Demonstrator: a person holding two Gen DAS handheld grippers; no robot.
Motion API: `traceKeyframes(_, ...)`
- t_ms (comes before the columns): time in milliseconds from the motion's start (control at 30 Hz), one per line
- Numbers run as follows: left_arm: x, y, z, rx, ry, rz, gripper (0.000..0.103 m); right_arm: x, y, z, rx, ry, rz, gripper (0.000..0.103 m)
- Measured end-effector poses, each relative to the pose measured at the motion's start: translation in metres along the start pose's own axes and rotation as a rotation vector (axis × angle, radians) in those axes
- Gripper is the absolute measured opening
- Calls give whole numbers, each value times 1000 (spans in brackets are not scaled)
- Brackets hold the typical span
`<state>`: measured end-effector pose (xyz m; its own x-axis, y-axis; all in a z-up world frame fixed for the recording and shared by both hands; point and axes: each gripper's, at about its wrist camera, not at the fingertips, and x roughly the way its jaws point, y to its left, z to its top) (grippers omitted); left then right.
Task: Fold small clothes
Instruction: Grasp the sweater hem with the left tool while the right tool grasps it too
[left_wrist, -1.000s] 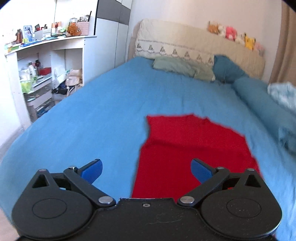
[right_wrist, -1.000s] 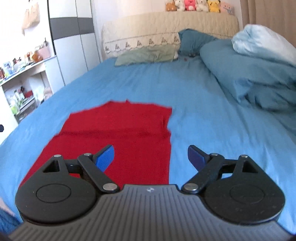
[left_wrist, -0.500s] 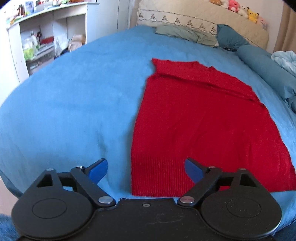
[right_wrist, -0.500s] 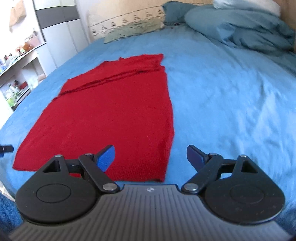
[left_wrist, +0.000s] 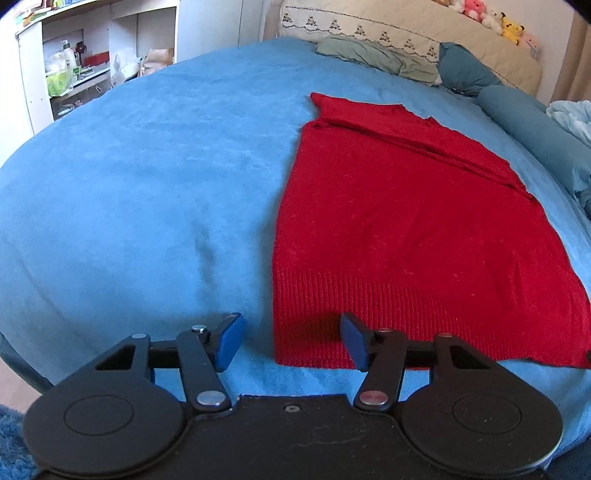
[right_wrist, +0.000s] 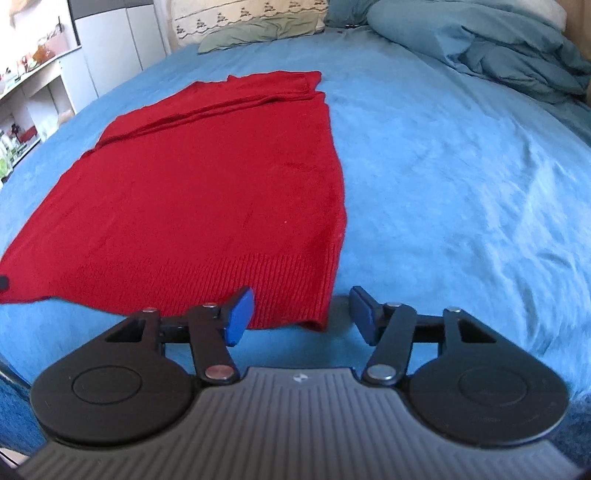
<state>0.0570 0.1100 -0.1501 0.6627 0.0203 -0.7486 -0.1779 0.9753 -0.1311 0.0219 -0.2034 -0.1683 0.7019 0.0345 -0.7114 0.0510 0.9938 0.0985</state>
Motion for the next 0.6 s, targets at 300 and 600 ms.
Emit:
traceKeyframes(300, 2, -6, 1, 4, 10, -26, 39, 7, -1, 1, 54, -5, 11, 56)
traceKeyframes(600, -1, -10, 2, 14, 5, -42, 8, 8, -7, 2, 95, -17, 37, 23)
